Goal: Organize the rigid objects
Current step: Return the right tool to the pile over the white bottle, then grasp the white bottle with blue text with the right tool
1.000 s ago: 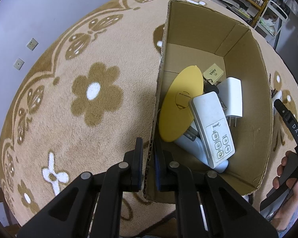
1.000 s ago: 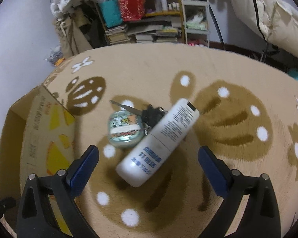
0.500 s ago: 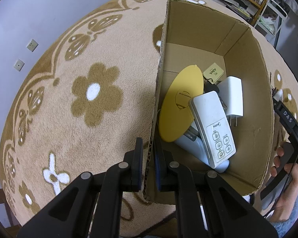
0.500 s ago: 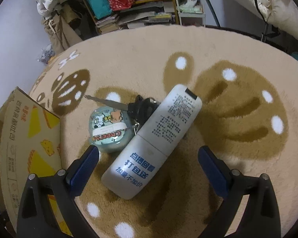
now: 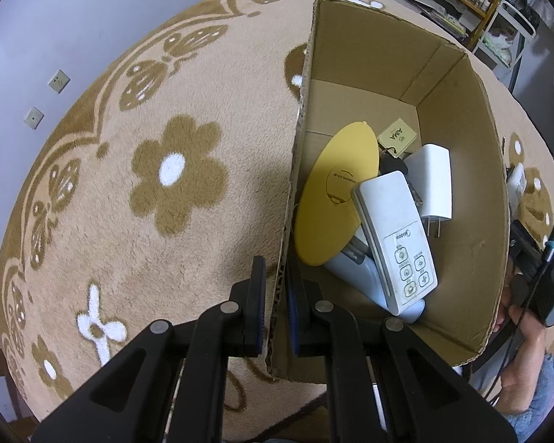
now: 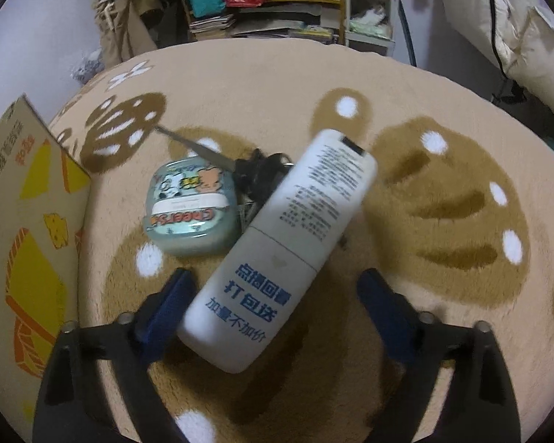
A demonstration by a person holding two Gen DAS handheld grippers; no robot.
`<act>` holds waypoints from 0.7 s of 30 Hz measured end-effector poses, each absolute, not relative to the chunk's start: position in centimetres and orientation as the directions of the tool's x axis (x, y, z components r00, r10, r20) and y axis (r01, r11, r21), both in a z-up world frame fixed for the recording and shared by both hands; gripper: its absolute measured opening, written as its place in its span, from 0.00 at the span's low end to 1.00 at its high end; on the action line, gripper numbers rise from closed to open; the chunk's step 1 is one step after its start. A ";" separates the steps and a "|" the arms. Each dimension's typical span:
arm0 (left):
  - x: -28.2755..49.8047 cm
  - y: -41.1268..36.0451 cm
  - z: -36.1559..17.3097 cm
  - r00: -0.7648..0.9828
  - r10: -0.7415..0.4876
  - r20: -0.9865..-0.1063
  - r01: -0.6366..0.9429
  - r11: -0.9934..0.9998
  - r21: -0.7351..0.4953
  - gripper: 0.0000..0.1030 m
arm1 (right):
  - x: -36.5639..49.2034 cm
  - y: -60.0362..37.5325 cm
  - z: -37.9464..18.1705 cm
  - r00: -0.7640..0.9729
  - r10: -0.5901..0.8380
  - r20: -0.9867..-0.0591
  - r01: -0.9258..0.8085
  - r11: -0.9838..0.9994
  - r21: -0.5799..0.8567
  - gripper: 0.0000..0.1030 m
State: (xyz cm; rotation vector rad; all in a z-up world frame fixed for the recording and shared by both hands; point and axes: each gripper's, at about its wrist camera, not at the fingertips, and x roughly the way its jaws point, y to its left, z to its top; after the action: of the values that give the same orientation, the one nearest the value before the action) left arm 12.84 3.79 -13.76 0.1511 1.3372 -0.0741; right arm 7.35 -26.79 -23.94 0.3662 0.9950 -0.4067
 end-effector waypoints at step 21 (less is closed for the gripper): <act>12.8 3.7 -13.7 0.229 0.033 -0.973 0.139 0.988 0.066 0.10 | 4.3 -30.1 -23.7 0.566 -0.063 -0.822 0.517 0.804 0.295 0.46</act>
State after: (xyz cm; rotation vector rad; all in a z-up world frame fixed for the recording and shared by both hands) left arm 12.82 3.70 -13.70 0.1499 1.3397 -0.0732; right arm 4.29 -30.05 -23.69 0.5535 0.9137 -0.3617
